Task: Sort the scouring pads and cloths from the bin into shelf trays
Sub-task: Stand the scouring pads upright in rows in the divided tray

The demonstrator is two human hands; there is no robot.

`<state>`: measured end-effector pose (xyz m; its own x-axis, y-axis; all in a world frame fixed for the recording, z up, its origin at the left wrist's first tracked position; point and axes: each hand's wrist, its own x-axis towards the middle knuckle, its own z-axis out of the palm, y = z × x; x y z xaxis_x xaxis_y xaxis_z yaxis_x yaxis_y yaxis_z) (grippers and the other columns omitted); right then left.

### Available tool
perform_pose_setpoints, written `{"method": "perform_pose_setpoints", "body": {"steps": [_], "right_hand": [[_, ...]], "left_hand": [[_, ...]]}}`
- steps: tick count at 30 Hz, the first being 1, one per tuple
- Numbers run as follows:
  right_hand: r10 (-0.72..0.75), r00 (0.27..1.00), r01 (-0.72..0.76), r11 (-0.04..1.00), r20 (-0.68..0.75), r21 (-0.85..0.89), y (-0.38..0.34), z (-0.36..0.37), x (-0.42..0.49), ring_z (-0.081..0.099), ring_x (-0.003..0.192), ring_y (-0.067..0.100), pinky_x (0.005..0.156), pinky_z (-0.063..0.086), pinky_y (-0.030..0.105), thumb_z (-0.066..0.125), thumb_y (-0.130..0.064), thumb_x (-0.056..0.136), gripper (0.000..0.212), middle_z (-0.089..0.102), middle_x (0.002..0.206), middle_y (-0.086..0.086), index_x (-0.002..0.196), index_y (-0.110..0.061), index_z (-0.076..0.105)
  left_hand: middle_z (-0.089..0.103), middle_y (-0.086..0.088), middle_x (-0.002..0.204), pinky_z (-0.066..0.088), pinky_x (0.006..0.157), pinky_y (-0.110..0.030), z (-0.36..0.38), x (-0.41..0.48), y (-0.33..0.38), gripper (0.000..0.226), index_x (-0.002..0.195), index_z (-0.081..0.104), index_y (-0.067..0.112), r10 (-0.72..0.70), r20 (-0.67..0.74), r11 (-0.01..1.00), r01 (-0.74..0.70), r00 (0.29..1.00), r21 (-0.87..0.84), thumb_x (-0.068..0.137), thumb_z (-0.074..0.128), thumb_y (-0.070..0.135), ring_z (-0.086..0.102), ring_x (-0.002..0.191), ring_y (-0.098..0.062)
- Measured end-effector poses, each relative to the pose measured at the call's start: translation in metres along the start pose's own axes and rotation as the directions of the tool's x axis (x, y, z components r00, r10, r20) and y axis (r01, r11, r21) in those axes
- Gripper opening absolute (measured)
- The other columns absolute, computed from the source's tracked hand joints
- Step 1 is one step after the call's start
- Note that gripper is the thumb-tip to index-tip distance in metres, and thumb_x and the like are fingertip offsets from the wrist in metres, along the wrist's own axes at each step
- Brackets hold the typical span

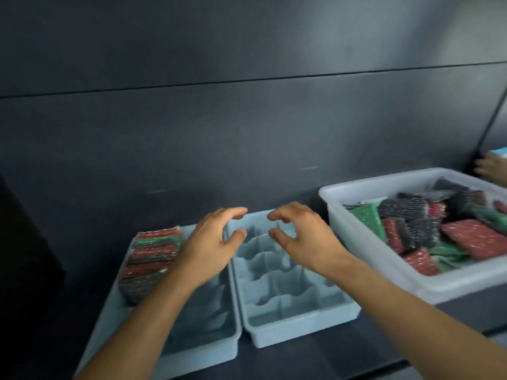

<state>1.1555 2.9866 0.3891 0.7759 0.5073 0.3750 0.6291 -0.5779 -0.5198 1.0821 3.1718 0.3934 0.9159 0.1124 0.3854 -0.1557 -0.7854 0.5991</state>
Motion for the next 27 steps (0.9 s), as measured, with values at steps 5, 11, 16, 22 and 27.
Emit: {"method": "perform_pose_setpoints", "body": {"steps": [5, 11, 16, 22, 27], "right_hand": [[0.191, 0.978, -0.198, 0.977, -0.089, -0.08, 0.088, -0.075, -0.007, 0.061, 0.098, 0.023, 0.087, 0.049, 0.037, 0.066, -0.019, 0.085, 0.02, 0.066, 0.102, 0.003, 0.104, -0.016, 0.069], [0.416, 0.909, -0.397, 0.884, 0.025, -0.248, 0.185, -0.128, -0.004, 0.065, 0.09, 0.025, 0.08, 0.053, 0.039, 0.064, -0.025, 0.08, 0.014, 0.068, 0.091, 0.002, 0.093, -0.018, 0.065], [0.511, 0.835, -0.442, 0.844, 0.204, -0.305, 0.215, -0.121, 0.003, 0.064, 0.089, 0.022, 0.08, 0.054, 0.038, 0.071, -0.036, 0.076, 0.038, 0.066, 0.098, 0.003, 0.104, -0.014, 0.058], [0.617, 0.743, -0.587, 0.787, 0.257, -0.193, 0.218, -0.103, 0.017, 0.062, 0.081, 0.017, 0.065, 0.052, 0.025, 0.074, -0.015, 0.078, 0.039, 0.063, 0.095, 0.005, 0.111, -0.005, 0.054], [0.648, 0.705, -0.636, 0.757, 0.287, -0.147, 0.213, -0.099, 0.021, 0.06, 0.102, 0.027, 0.088, 0.054, 0.037, 0.076, -0.005, 0.075, 0.06, 0.059, 0.116, 0.014, 0.126, -0.002, 0.044]], "left_hand": [[0.065, 0.014, 0.121, 0.04, 0.091, -0.012, 0.072, 0.046, 0.067, 0.036, 0.129, 0.059, 0.026, 0.119, 0.133, 0.988, -0.104, 0.984, -0.118, 0.094, 0.06, 0.019, 0.057, 0.109, 0.0], [0.062, 0.004, 0.128, 0.038, 0.099, -0.014, 0.153, 0.111, 0.126, 0.039, 0.133, 0.056, 0.017, 0.163, 0.311, 0.981, -0.121, 0.937, -0.149, 0.094, 0.059, 0.016, 0.055, 0.116, -0.002], [0.04, 0.001, 0.148, 0.034, 0.107, -0.026, 0.197, 0.154, 0.137, 0.056, 0.146, 0.039, 0.021, 0.086, 0.493, 0.98, -0.163, 0.866, 0.116, 0.095, 0.051, 0.003, 0.04, 0.135, -0.017], [0.025, 0.003, 0.159, 0.035, 0.112, -0.038, 0.221, 0.168, 0.136, 0.081, 0.153, 0.024, 0.031, 0.01, 0.655, 0.908, -0.28, 0.755, 0.31, 0.086, 0.043, -0.011, 0.03, 0.143, -0.023], [0.043, -0.006, 0.131, 0.043, 0.09, -0.037, 0.222, 0.173, 0.139, 0.059, 0.137, 0.051, 0.026, 0.085, 0.628, 0.805, -0.425, 0.773, 0.414, 0.087, 0.053, -0.005, 0.04, 0.126, -0.026]]}}
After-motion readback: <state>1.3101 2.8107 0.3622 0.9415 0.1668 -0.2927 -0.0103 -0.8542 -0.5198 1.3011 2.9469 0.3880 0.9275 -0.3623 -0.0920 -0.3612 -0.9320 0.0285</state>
